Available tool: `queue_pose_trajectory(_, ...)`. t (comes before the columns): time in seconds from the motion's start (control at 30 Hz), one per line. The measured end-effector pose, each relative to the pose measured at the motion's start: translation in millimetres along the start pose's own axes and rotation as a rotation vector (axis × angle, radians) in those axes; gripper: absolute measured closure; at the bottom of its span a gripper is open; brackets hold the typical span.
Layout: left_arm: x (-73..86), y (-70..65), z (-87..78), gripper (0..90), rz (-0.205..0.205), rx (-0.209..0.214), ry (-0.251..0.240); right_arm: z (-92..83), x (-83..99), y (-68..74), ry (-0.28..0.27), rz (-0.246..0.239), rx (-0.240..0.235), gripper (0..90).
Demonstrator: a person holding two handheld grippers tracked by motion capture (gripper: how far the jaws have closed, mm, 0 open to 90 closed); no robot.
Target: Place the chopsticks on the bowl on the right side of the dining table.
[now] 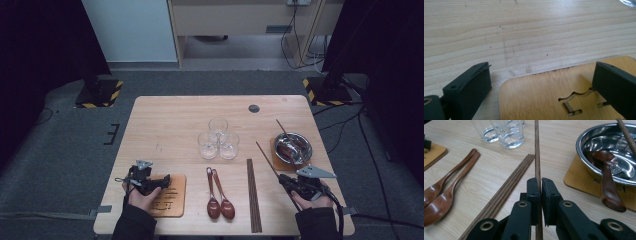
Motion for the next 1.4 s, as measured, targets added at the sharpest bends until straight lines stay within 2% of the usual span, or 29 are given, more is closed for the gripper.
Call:
queue_pose_trajectory(0.5,0.0,0.0,0.0,1.2,0.000,0.000,0.000,-16.4,-20.1,5.5,-0.065,-0.004,-0.022,85.3)
queue_pose_trajectory(1.03,0.0,0.0,0.0,1.2,0.000,0.000,0.000,-24.3,-40.2,12.7,-0.114,-0.006,-0.043,85.4)
queue_pose_trajectory(1.4,0.0,0.0,0.0,1.2,0.000,0.000,0.000,-31.5,-51.5,9.7,-0.149,-0.005,-0.042,85.3)
Point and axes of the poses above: each handheld gripper's, and its own axes: z roughly forward along the jaws, x roughly out of its underside, y roughly to its left, the point moved 7 cm from there along z, roughly forward along the jaws, and after that the axes turned 7 degrees about z, right-handed, at the moved point
